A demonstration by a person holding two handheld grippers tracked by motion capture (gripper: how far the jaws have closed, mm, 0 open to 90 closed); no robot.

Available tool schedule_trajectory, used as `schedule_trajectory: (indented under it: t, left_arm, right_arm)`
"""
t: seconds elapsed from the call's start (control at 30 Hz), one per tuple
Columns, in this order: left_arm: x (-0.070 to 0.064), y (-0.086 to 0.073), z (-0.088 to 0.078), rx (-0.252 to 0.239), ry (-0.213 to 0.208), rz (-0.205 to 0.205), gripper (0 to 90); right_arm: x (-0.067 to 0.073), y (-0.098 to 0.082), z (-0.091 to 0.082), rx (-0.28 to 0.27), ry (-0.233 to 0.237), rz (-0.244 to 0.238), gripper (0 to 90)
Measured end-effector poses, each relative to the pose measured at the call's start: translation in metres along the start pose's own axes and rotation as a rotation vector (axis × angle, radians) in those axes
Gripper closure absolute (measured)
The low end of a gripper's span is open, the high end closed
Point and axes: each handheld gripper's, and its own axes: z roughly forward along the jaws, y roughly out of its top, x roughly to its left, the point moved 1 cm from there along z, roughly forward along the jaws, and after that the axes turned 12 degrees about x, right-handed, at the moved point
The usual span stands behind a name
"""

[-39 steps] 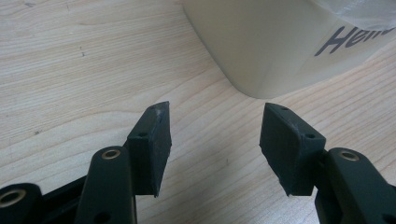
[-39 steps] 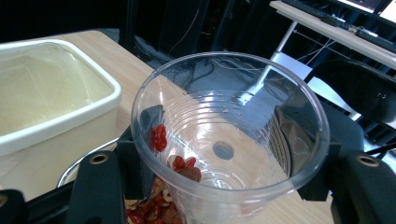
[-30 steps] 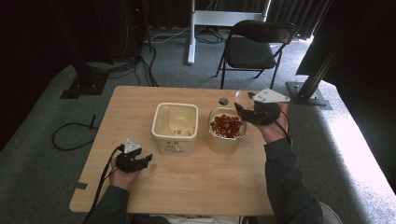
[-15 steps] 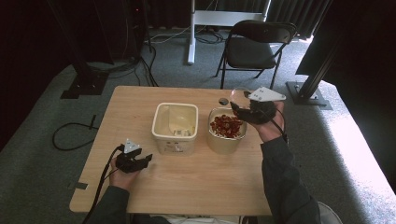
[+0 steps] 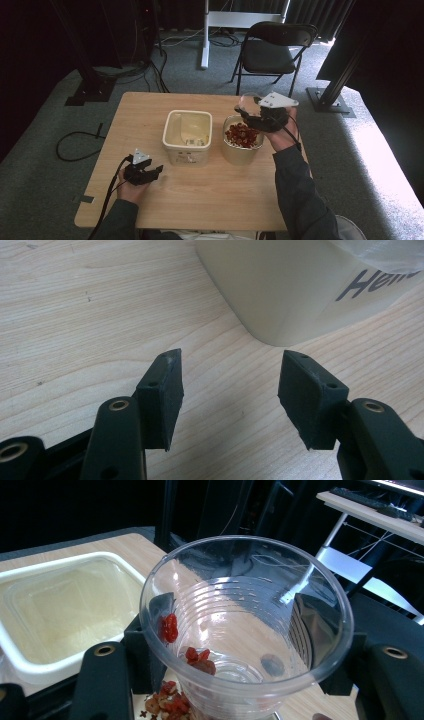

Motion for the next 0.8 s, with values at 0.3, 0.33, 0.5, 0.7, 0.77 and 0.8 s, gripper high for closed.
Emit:
schedule_trajectory:
  t: [0.3,0.33,0.5,0.7,0.77,0.8]
  left_arm:
    - [0.000,0.000,0.000,-0.002,0.000,0.000,44.2]
    - [0.000,0.000,0.000,-0.002,0.000,-0.001,44.2]
    - [0.000,0.000,0.000,-0.001,0.000,0.000,44.2]
    - [-0.001,0.000,0.000,0.000,-0.002,-0.001,44.2]
    - [-0.001,0.000,0.000,0.001,-0.001,0.001,44.2]
    - [-0.001,0.000,0.000,0.001,-0.002,0.002,44.2]
  right_arm:
    - [0.007,0.007,0.003,-0.011,0.019,-0.009,34.8]
    - [0.008,0.007,0.004,-0.014,0.023,-0.012,34.8]
    - [0.012,0.010,0.006,-0.015,0.032,-0.017,34.6]
    - [0.016,0.013,0.008,-0.020,0.046,-0.021,34.6]
    - [0.019,0.015,0.010,-0.024,0.054,-0.024,34.6]
    - [0.021,0.016,0.010,-0.024,0.058,-0.025,34.6]
